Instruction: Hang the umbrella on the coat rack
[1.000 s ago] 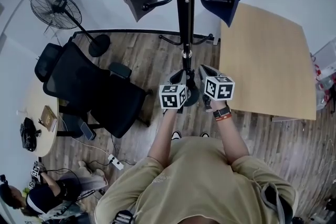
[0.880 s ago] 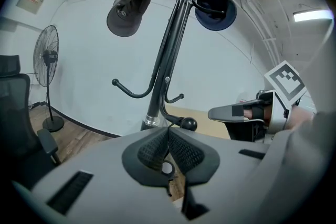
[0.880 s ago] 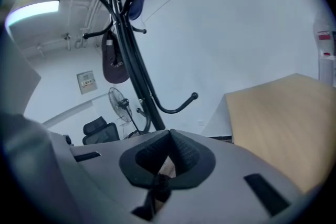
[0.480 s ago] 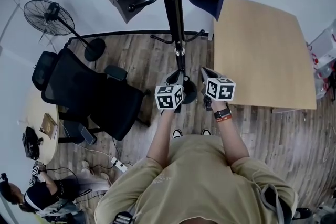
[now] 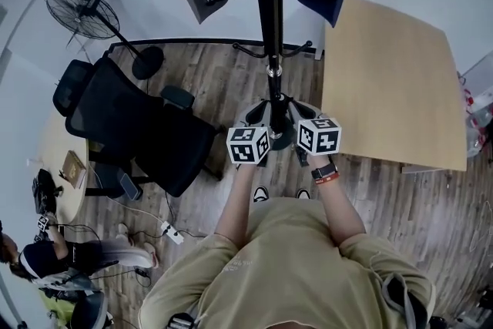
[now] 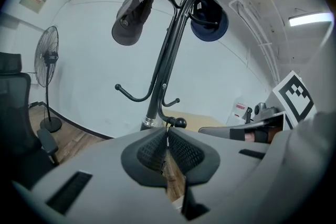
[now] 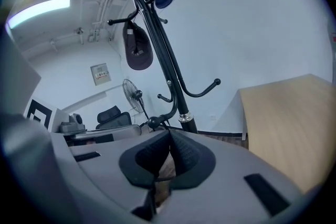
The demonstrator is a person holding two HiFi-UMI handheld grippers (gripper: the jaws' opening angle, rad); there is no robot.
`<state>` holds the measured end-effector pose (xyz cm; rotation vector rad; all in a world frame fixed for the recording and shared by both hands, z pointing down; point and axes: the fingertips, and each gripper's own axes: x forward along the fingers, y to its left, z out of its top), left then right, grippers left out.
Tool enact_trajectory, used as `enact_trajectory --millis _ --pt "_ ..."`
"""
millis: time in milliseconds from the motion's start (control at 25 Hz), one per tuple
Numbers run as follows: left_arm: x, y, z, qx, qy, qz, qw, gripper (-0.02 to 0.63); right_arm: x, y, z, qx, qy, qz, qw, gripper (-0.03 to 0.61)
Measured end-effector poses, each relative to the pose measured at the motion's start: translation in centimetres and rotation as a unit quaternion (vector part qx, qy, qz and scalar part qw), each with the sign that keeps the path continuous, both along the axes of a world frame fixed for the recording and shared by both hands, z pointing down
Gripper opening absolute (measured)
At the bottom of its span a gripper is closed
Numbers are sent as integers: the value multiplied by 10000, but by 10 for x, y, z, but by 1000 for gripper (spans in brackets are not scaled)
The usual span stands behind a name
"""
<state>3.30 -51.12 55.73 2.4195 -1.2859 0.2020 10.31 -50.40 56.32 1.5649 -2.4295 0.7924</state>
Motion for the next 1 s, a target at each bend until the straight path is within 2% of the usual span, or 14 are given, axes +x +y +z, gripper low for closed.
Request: enact_trajectory --millis 160,400,760,1000 --pt "-9 4 -17 225 48 -144 9996 25 0 2 -19 453 193 -74 9988 15" --pt "-17 12 -40 578 168 -348 9976 23 15 7 -41 966 391 115 9945 15" --pt "-16 12 -56 996 162 -563 9933 23 41 12 -50 1241 636 289 9898 14" --pt "-6 12 -51 1025 44 -551 9932 23 54 15 -51 1271 672 362 9889 15"
